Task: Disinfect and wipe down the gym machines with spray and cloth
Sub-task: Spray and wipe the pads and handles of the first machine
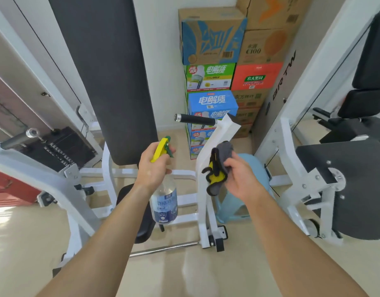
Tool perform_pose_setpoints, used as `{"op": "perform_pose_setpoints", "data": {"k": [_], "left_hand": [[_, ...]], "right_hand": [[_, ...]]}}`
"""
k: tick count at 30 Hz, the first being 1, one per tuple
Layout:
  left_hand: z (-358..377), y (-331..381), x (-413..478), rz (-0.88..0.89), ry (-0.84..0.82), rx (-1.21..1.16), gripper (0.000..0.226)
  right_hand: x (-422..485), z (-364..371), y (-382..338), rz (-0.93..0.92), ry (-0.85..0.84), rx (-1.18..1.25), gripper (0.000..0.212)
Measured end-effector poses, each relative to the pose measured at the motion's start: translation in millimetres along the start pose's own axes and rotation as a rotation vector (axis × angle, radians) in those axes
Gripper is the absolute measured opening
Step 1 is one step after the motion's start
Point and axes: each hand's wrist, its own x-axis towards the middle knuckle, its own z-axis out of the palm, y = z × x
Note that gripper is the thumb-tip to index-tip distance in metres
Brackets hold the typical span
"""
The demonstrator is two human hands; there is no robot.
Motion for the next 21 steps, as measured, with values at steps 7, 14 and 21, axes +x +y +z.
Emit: {"op": "perform_pose_setpoints", "data": {"k": [7,14,21], "left_hand": [[45,0,15,0.043,0.018,0.053,0.029],[73,-15,58,0.036,0.006,0.125,0.026],[103,-18,107,0.020,-0.002,0.090,0.026]], "right_hand": [[27,-24,-38,-0.102,0.039,0.026,0.035],[85,-13,-65,0.023,0.076,0.235,0.020],[148,12,-78,-0.010,0.229,-0.005,0.048]]}}
